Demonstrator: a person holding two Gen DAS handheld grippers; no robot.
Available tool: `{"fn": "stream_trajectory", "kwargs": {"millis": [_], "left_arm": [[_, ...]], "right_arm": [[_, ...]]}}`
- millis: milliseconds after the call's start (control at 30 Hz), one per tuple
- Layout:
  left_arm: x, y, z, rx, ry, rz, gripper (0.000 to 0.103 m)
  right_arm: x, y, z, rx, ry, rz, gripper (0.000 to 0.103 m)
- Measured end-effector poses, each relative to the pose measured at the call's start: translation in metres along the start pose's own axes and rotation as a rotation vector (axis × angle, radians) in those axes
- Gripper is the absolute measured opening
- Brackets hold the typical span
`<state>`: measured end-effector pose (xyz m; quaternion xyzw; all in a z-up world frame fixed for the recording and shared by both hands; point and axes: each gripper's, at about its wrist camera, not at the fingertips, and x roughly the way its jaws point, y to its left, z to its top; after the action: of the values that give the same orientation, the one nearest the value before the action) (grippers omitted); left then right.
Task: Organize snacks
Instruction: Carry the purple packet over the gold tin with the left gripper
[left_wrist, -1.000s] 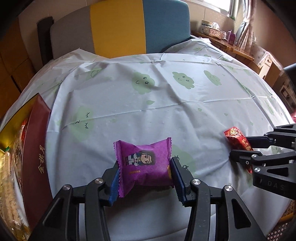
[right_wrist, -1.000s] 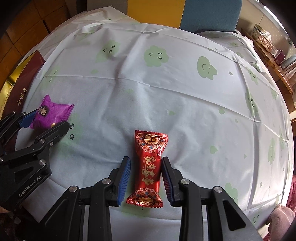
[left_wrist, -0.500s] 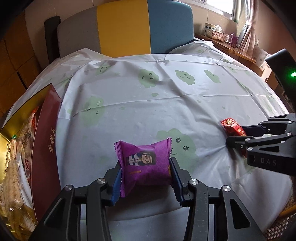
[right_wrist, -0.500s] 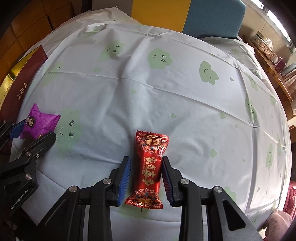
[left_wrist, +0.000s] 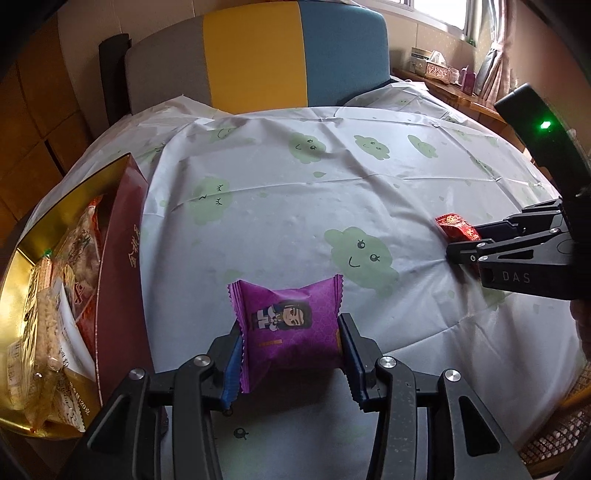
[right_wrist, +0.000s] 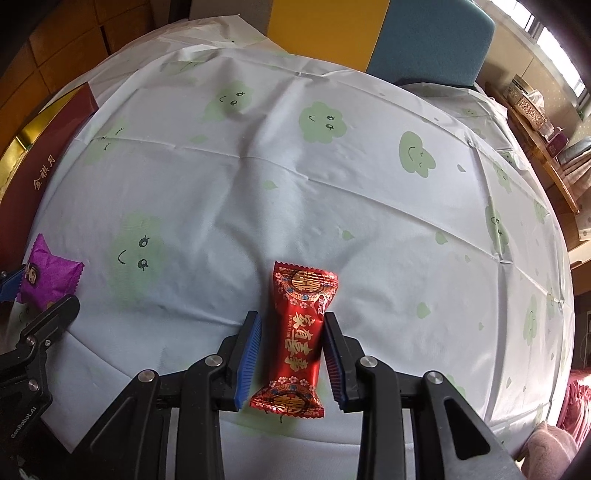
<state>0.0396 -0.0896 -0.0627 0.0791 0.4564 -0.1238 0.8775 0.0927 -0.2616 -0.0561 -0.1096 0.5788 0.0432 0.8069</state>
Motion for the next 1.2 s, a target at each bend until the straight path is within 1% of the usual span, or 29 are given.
{"fn": "stream_trajectory", "kwargs": {"millis": [200,267,400,600,833,933,1200], "left_arm": [[-0.019,0.007,0.003,-0.024,-0.032,-0.001,0.047],[-0.029,0.010,0.005,-0.031,-0.053,-0.003,0.047],[-0.047,0.019,0.007,-0.044,-0.084,0.007,0.047],[-0.063,0.041,0.008,-0.096,-0.111,0.039,0.047],[-0.076,0.068,0.006,-0.163,-0.127,0.057,0.047],[-0.079,0.080,0.004,-0.189,-0.133,0.071,0.047],[-0.082,0.105,-0.004,-0.249,-0.123,0.078,0.047]], "right_arm": [[-0.003,0.003,-0.001,-0.021,-0.005,-0.014,0.033],[-0.003,0.004,-0.002,-0.024,-0.008,-0.016,0.033],[0.000,0.005,-0.005,-0.035,-0.013,-0.023,0.033],[-0.004,0.012,-0.007,-0.056,-0.022,-0.040,0.033],[-0.005,0.018,-0.011,-0.083,-0.035,-0.059,0.033],[-0.006,0.019,-0.012,-0.080,-0.035,-0.054,0.033],[-0.008,0.017,-0.013,-0.077,-0.036,-0.049,0.033]]}}
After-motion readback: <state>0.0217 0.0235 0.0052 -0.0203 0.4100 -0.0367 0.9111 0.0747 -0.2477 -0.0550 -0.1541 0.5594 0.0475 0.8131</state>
